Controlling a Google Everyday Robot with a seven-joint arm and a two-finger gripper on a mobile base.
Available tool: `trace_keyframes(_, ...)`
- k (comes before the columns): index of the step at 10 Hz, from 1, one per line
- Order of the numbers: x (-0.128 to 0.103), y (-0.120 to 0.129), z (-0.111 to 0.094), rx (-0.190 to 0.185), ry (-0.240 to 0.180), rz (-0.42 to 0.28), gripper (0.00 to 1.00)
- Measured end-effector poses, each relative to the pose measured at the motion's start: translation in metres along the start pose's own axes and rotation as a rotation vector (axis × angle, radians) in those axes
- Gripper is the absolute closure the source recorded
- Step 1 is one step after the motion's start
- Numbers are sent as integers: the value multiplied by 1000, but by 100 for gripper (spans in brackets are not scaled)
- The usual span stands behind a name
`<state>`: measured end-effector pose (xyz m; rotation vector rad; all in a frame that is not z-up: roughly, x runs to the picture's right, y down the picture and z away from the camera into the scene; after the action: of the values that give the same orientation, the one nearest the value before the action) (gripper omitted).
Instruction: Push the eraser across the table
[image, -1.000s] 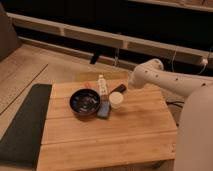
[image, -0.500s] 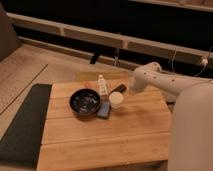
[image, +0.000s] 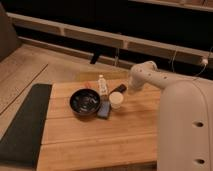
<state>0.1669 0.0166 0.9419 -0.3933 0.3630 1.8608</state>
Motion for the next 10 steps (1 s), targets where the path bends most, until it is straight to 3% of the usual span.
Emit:
trace_keyframes(5,-15,28,28,-47,76,-30,100)
trace_keyframes(10,-14,25,55,-18,177,-26,100)
